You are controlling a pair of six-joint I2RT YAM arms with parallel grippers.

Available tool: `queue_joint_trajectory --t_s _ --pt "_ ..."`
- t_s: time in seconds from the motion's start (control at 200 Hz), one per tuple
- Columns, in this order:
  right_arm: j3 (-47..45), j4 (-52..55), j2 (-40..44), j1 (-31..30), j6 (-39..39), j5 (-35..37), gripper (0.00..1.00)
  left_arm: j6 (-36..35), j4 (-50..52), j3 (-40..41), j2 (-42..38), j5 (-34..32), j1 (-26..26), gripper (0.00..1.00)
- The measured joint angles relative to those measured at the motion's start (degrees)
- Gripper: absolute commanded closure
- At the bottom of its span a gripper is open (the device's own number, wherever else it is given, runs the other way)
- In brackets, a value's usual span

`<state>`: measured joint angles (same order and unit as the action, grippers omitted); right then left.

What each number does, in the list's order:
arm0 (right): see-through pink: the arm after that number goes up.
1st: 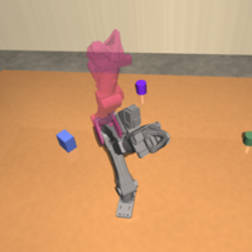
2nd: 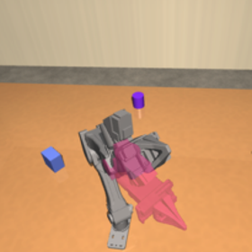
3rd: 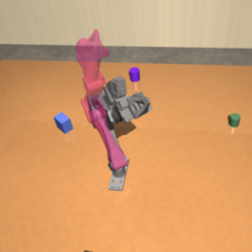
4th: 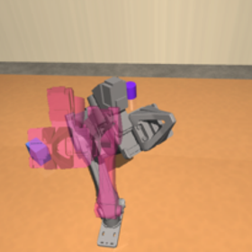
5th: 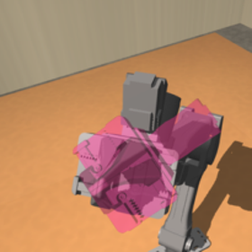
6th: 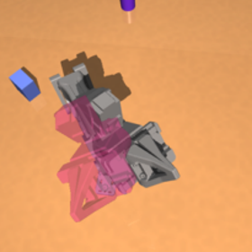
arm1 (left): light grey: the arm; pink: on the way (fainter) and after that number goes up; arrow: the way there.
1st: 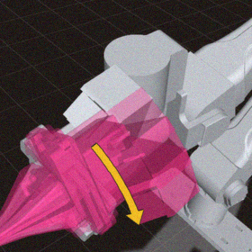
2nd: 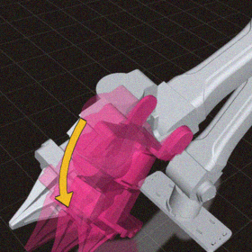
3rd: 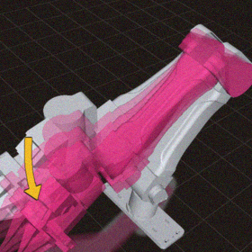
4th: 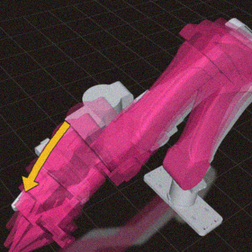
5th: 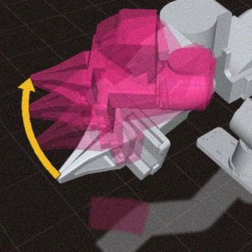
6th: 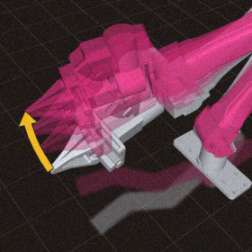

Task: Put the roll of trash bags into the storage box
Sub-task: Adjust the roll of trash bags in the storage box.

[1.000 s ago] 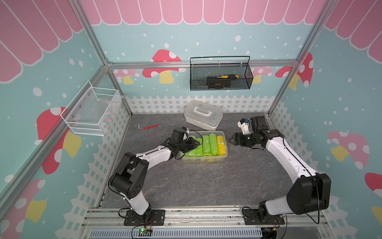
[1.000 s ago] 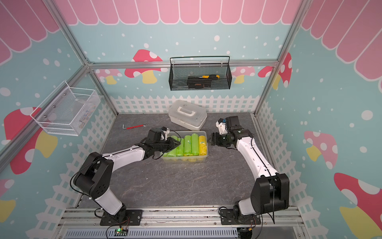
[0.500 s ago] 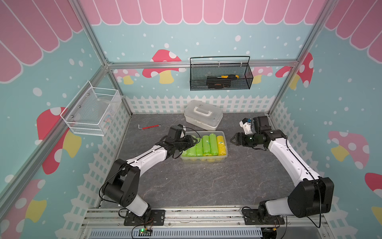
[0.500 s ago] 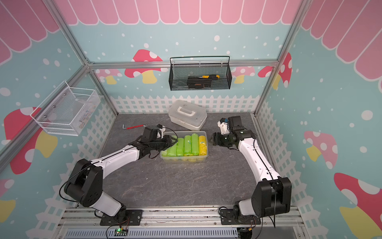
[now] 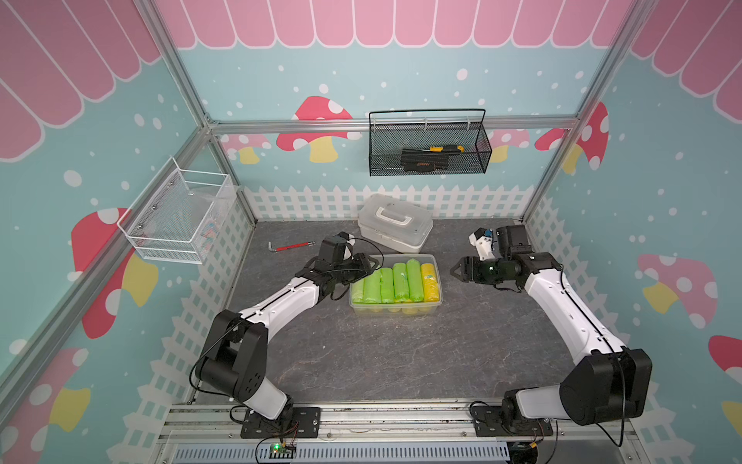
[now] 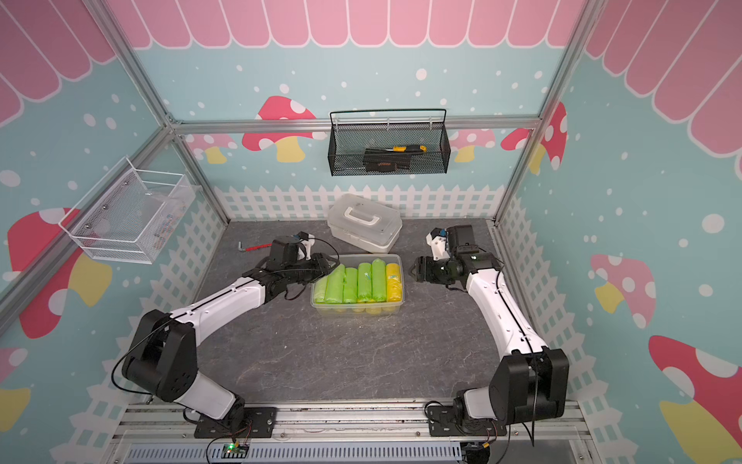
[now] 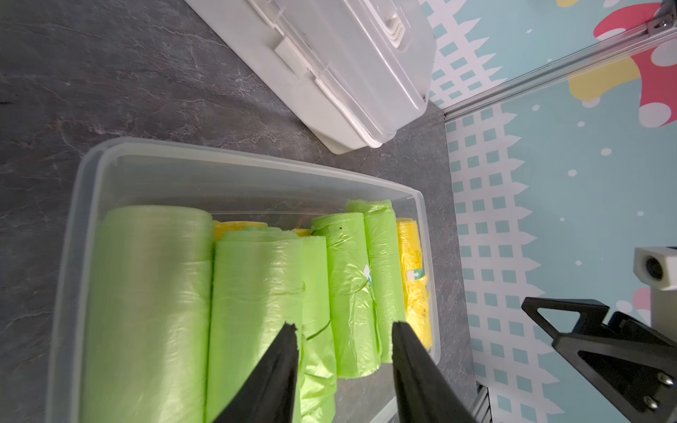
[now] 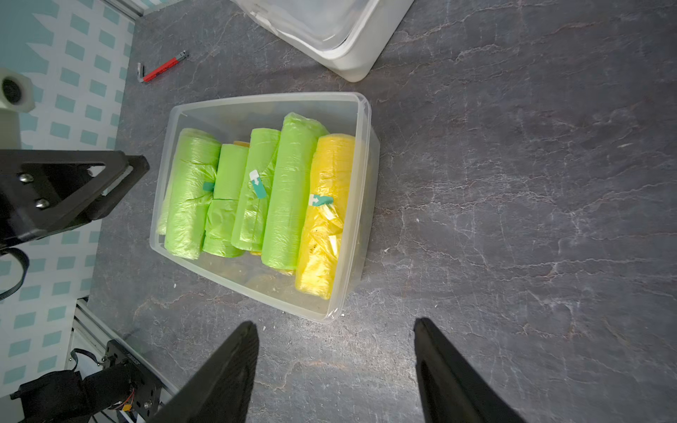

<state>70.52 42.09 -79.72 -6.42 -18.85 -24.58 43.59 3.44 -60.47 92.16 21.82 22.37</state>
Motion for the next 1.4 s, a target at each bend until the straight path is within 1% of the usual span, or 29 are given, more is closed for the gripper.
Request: queue_joint_trajectory --t_s 0.17,0.41,0.615,0.991,1.401 --pt "-0.94 0.0 0.0 0.33 0.26 -0.39 0.31 0.68 -3.96 -0.07 5.07 2.38 -0.02 0.63" --pt "-1.7 0.09 0.07 0.85 0.44 -0.55 0.31 1.22 -7.91 -0.33 7.5 3.28 0.04 0.64" --pt "-1.88 0.13 1.01 1.6 0.46 -0.76 0.31 1.27 -10.54 1.36 7.23 3.19 0.04 0.65" --pt "-1.9 0.15 1.16 2.27 0.66 -0.98 0.31 2.34 -14.84 5.07 5.62 0.81 0.9 0.65" --pt "-2.27 0.17 1.42 3.13 0.85 -1.18 0.31 2.95 -17.25 6.23 5.7 0.7 0.92 0.65"
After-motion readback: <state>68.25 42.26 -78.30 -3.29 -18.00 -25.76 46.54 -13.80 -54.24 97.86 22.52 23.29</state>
